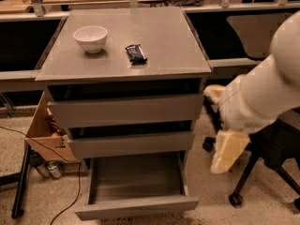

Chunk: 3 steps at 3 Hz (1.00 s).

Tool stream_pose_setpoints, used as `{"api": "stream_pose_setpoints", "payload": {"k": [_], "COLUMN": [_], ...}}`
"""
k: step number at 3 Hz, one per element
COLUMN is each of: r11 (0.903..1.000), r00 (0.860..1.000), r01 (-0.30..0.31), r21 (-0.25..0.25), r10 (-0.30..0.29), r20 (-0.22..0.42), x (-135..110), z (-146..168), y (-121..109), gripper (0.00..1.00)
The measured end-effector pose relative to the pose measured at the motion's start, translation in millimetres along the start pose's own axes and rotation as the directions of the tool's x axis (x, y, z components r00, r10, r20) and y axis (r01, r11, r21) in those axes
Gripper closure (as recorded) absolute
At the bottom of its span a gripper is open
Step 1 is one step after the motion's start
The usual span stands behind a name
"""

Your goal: Close bottom drawer

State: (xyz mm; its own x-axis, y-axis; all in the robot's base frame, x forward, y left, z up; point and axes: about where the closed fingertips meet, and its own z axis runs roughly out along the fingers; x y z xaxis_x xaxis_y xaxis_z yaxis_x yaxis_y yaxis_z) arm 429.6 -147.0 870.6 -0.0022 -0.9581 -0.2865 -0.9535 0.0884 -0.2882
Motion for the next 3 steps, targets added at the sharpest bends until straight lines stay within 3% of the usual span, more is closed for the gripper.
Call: {"api": "stream_pose_setpoints", "payload": {"k": [1, 2, 3], "r11": [0.9978, 0.9926, 0.9819], "r00": [0.994, 0.979, 0.953], "r01": [0.044, 0.045, 0.030], "r21": [-0.050, -0.113, -0.187], "r10": [-0.039, -0.021, 0.028], "r20": [0.100, 0.205, 0.300], "x": [-7.3, -11.9, -17.4], "z": [79.3, 164.6, 246.4], "y": [10.4, 27.9, 51.9], "gripper": [0.00, 0.00, 0.00]}}
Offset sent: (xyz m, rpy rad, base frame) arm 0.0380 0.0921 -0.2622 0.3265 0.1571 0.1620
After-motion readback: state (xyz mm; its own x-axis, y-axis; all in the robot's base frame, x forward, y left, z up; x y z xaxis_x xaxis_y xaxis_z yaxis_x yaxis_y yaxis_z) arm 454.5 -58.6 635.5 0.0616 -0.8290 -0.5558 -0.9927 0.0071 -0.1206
